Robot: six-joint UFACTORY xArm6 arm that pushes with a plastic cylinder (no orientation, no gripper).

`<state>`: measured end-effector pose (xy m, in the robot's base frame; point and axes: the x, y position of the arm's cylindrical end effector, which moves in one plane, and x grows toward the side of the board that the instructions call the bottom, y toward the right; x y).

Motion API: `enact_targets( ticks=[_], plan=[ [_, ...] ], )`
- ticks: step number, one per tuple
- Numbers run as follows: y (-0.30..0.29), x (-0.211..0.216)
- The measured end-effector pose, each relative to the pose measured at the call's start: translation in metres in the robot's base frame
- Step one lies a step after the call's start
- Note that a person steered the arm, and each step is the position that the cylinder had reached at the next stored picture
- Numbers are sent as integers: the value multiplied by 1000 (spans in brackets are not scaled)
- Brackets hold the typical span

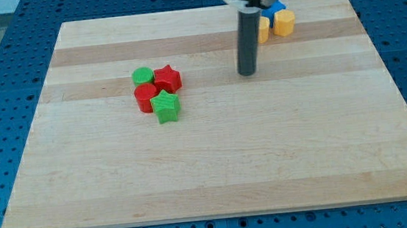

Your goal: Place your hand to the left of the triangle

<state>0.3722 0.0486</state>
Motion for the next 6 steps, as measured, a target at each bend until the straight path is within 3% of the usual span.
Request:
enact_targets(
  ticks=[2,3,5,6],
  plan=[
    [-42,-115],
    [-29,-177],
    [-16,-180],
    [24,-179]
  ],
)
